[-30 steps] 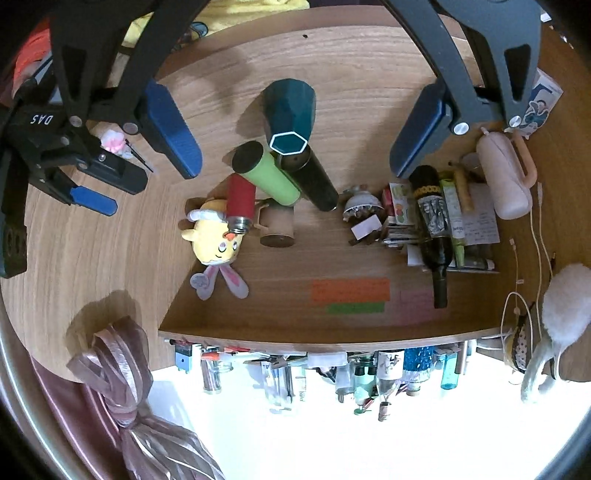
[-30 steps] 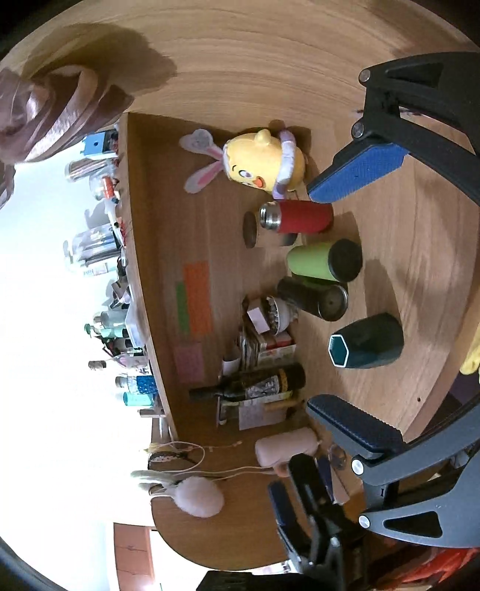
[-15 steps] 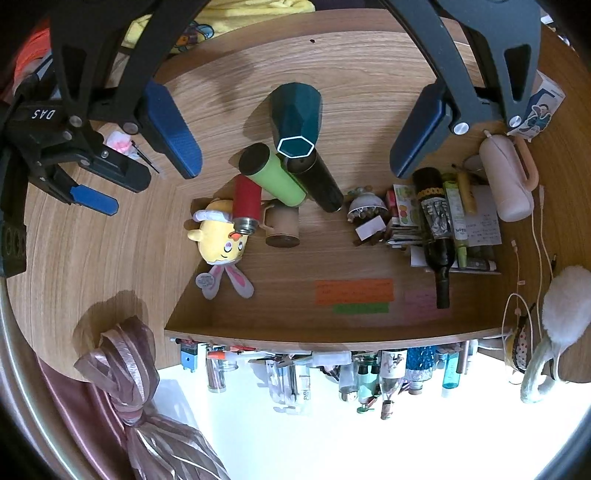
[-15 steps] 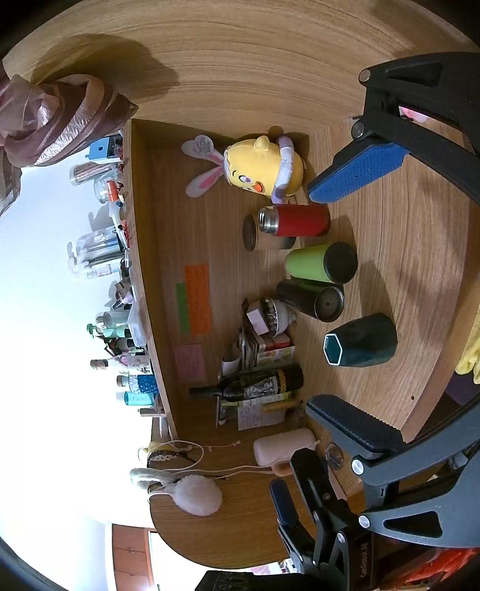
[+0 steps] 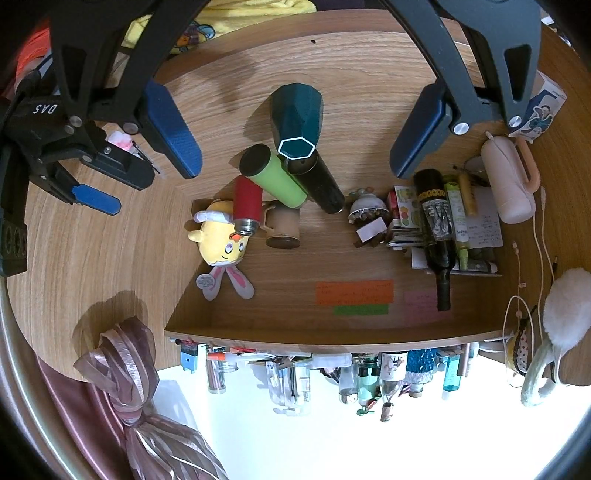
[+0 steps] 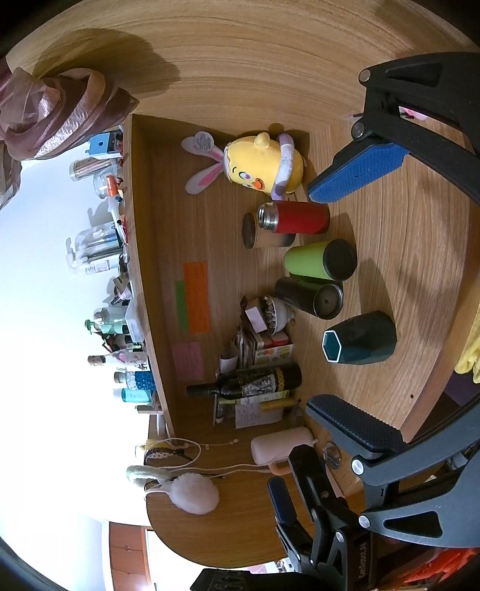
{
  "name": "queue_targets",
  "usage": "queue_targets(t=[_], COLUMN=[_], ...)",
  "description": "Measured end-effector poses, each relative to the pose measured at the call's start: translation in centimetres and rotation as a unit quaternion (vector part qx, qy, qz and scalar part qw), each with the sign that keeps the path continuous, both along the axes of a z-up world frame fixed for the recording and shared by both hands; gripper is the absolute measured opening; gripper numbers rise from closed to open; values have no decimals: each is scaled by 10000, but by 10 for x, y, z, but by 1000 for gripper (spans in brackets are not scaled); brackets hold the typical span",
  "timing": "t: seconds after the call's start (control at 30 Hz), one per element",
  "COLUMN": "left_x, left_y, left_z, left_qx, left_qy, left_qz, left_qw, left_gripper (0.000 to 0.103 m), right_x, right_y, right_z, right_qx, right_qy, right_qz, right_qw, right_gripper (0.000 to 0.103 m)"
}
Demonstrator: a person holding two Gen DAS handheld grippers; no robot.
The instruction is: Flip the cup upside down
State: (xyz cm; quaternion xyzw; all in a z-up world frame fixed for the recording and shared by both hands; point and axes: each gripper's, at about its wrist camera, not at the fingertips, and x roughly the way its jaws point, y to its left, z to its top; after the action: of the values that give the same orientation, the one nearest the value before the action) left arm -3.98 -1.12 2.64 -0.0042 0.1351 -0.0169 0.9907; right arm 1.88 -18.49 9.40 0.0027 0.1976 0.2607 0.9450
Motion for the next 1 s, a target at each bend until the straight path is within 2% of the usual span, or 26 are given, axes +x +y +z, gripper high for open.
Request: queue_targets(t=[1.0], left_x=[1], left_y=[0], left_z=[0], left_qx=[3], left_qy=[9], left_qz=[0], left_qw=[10000], left_gripper=[103], right_x=[-1], right_y=[2], right_z=[1], right_qx=[-9], right_qy=[-2], right_qz=[-6], right_qw=[10000], right_gripper=[103])
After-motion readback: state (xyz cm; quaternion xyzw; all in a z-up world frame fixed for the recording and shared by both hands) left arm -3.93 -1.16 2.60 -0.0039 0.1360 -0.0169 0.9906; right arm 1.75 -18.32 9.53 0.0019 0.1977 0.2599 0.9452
